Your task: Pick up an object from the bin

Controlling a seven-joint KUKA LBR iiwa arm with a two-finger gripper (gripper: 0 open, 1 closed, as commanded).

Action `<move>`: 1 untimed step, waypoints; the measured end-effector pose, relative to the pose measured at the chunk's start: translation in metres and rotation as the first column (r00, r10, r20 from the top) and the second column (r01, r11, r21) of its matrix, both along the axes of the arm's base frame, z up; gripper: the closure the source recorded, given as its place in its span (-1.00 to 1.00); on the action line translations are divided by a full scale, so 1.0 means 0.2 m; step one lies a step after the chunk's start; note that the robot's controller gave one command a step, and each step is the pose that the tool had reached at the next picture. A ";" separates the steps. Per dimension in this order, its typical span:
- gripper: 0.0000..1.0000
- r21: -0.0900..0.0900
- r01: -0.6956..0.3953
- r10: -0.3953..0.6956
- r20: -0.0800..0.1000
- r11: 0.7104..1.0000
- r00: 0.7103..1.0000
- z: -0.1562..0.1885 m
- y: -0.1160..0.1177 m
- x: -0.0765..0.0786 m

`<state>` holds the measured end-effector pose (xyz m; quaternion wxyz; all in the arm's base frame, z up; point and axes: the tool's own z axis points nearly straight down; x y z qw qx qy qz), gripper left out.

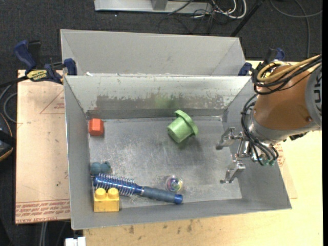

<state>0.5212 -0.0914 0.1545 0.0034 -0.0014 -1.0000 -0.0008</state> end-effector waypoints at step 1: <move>-1.00 0.003 -0.099 0.099 0.008 0.995 0.995 0.05 0.80 -0.03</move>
Offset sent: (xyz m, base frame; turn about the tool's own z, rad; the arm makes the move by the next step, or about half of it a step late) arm -0.0049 0.1540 0.0101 -0.0892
